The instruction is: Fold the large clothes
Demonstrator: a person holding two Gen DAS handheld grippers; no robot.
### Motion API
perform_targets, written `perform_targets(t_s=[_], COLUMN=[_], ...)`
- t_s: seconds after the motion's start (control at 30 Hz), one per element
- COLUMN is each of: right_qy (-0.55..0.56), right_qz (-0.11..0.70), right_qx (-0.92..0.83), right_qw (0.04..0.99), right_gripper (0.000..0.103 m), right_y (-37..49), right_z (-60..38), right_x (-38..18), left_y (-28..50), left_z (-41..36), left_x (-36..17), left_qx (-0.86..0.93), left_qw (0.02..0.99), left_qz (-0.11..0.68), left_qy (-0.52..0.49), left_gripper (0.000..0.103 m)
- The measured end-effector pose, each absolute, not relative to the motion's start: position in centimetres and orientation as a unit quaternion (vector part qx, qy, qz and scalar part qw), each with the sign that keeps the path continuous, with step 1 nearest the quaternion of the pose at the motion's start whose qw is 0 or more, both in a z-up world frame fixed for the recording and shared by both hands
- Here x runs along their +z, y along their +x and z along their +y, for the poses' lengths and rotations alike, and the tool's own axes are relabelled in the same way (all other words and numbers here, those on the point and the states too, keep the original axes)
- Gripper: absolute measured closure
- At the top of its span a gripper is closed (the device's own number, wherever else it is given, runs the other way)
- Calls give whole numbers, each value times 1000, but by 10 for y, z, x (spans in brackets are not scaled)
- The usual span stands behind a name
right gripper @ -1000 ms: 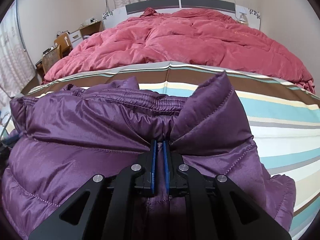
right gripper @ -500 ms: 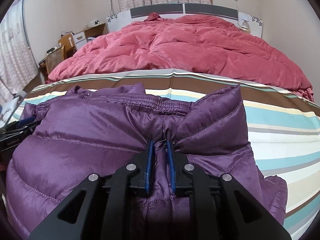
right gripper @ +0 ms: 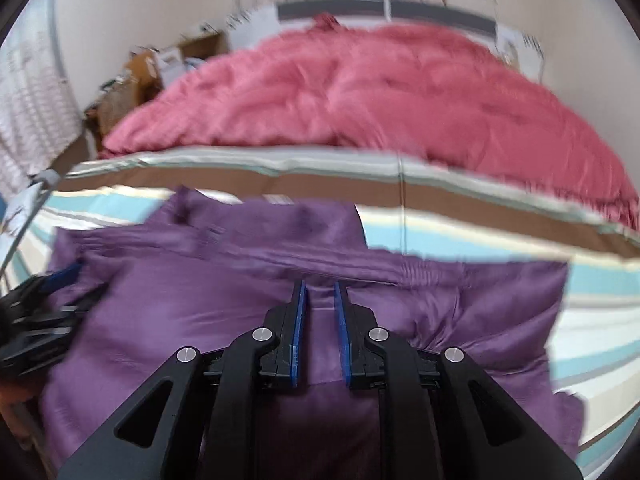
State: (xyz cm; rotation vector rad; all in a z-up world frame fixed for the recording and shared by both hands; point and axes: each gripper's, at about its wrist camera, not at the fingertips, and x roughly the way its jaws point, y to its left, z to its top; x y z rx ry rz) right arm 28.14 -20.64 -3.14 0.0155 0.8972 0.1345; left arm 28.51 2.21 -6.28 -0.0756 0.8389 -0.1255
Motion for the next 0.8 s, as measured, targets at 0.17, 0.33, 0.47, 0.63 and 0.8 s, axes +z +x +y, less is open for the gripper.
perform_targets(t_s=[0.17, 0.33, 0.47, 0.63, 0.8], right_qy=[56, 45, 29, 20, 10], right_qz=[413, 411, 409, 389, 395], right_qx=[72, 66, 59, 43, -30], right_qw=[906, 908, 910, 920, 918], right_gripper=[89, 89, 89, 89, 89], right_y=[277, 275, 271, 245, 234], right_z=[-218, -214, -211, -226, -266], right_x=[-51, -50, -44, -19, -19], left_y=[286, 279, 263, 257, 262], left_z=[25, 20, 25, 34, 46], left_x=[-65, -58, -47, -39, -54], left_qx=[-67, -53, -36, -12, 24], left_qw=[910, 909, 914, 918, 912], left_qz=[407, 412, 403, 395, 409], left_qy=[-53, -32, -33, -21, -14], left_gripper=[25, 17, 13, 11, 4])
